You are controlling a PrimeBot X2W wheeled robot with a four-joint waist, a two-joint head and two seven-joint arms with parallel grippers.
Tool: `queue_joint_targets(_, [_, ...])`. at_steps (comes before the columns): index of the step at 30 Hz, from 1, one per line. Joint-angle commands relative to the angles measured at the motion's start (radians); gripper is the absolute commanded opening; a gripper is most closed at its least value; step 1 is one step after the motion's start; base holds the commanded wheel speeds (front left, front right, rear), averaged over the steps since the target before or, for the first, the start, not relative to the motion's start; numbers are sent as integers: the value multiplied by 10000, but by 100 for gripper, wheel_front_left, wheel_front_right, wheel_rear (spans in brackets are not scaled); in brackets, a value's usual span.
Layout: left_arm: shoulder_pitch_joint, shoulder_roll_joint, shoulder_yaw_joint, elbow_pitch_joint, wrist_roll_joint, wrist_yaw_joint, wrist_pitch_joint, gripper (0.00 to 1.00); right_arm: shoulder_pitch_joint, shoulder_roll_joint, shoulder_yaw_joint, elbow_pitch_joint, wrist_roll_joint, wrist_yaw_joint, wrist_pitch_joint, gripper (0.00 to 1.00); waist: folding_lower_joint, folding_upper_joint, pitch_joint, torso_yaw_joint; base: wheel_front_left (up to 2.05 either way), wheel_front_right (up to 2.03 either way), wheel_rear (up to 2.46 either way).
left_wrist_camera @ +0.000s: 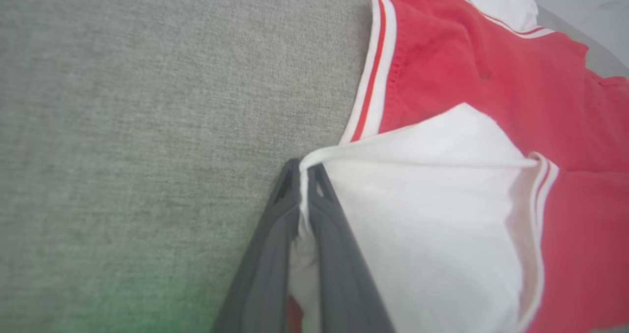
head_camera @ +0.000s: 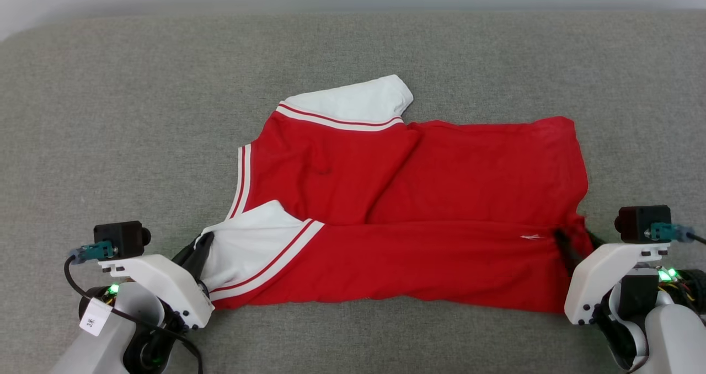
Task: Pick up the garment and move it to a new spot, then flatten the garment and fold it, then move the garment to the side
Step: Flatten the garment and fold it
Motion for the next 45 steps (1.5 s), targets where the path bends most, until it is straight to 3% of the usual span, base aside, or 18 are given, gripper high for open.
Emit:
queue_joint_targets(1, [-60,-86,-17,165,-48,-3,-25,100,18,12,62,155,21,-9,-227,100,-1,-1,-74,40,0,0,0])
queue_joint_targets(8, [-50,-37,302,364,-2,100,-709,100,456,142,-154,-423,-41,-9,-2775,100,-1,-1,-666,96,0,0,0])
queue_joint_targets(14, [268,457,523,-101,-55,427,-572,100,970,391,-434,-1203,-387,-9,-3761,100,-1,-1,-1190,62,0,0,0])
queue_joint_targets(20, [688,1490,458,-1406,-385,524,900,100,1500,622,-540,-2056,-460,-9,-3657,100,-1,-1,-1488,-59,0,0,0])
queue_joint_targets(28, [1673,2519,368,-3367,-1622,1056,3398,100,1843,753,-553,-2368,-284,-9,-3523,100,-1,-1,-1432,-333,0,0,0])
queue_joint_targets(36, [1958,2540,211,-3700,-1863,1491,4002,100,1595,760,-363,-2244,116,-9,-3529,100,-1,-1,-925,-621,0,0,0])
queue_joint_targets(45, [1627,1884,-658,-2719,-1769,1332,4692,99,1470,757,-442,-2172,347,-9,-3408,100,-1,-1,-483,-869,0,0,0])
